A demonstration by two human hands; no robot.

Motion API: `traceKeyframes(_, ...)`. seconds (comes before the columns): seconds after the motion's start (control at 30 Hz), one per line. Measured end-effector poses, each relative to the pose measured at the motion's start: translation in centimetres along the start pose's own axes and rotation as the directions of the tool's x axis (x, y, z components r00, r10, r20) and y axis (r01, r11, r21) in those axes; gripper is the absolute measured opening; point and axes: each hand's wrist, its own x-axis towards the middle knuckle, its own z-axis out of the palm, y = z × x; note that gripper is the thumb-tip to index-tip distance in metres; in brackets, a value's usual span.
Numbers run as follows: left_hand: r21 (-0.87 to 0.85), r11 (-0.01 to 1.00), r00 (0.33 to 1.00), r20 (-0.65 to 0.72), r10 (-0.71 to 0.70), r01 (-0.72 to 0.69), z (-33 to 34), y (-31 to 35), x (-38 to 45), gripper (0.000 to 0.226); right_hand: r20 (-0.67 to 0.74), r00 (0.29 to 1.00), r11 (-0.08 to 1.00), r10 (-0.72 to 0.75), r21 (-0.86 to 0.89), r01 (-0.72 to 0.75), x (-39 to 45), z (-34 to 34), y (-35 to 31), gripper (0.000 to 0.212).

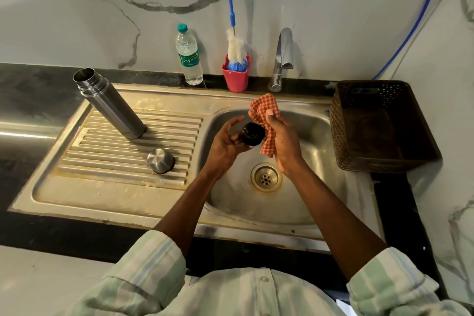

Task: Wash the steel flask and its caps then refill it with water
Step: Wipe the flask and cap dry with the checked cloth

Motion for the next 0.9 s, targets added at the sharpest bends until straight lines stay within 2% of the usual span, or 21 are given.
traceKeyframes(0.07, 0.105, 0.994, 0.999, 0.049, -0.008, 0.003, 0.0, 0.2, 0.0, 0.065, -0.011, 1.000, 0.999, 0.025, 0.042, -0.024, 0.1, -0.2, 0.0, 0.023)
traceKeyframes(0.17, 0.197, 0.980, 0.981, 0.192, -0.015, -0.024, 0.4, 0.5, 0.1, 0.046, 0.000, 1.000, 1.000, 0.024, 0.020, -0.024, 0.1, -0.3, 0.1, 0.026)
traceKeyframes(0.27, 0.082, 0.995, 0.977, 0.198, -0.074, 0.059, 0.8, 1.1, 0.0, 0.040, 0.016, 1.000, 0.997, 0.001, -0.072, 0.000, 0.1, -0.1, 0.1, 0.037)
traceKeyframes(0.33, -0.029, 0.993, 0.966, 0.234, -0.107, 0.117, 0.7, 1.3, 0.0, 0.041, 0.024, 0.999, 0.986, -0.031, -0.165, 0.035, 0.3, -0.1, 0.0, 0.035)
traceKeyframes(0.4, -0.054, 0.990, 0.963, 0.244, -0.115, 0.132, 0.7, 1.4, 0.0, 0.039, 0.027, 0.998, 0.962, -0.062, -0.265, 0.067, 0.3, -0.1, -0.2, 0.033)
traceKeyframes(0.5, 0.033, 0.998, 0.988, 0.142, -0.061, 0.057, 0.6, 1.4, 0.3, 0.036, 0.067, 0.979, 0.872, -0.192, -0.445, 0.202, 0.3, -0.3, 0.2, 0.031)
traceKeyframes(0.6, 0.200, 0.979, 0.999, -0.046, -0.027, 0.035, 0.2, 1.0, 0.9, 0.033, 0.162, 0.939, 0.734, -0.304, -0.588, 0.339, 0.7, -0.8, 1.6, 0.033)
traceKeyframes(0.67, 0.387, 0.921, 0.992, -0.129, 0.011, 0.040, 0.2, 0.6, 1.3, 0.036, 0.238, 0.915, 0.654, -0.327, -0.641, 0.401, 0.6, -1.0, 2.7, 0.037)
traceKeyframes(0.77, 0.556, 0.831, 0.986, -0.141, 0.091, 0.003, 0.9, 0.5, 1.5, 0.035, 0.335, 0.867, 0.507, -0.369, -0.709, 0.490, 0.2, -0.6, 3.0, 0.041)
traceKeyframes(0.83, 0.544, 0.839, 0.991, -0.104, 0.081, -0.012, 1.2, 0.5, 1.5, 0.038, 0.298, 0.899, 0.549, -0.321, -0.715, 0.433, 0.2, -0.1, 1.8, 0.039)
traceKeyframes(0.9, 0.449, 0.893, 0.997, -0.075, 0.018, 0.017, 1.5, 0.1, 1.3, 0.046, 0.197, 0.966, 0.705, -0.168, -0.661, 0.258, 1.0, -0.3, 0.6, 0.034)
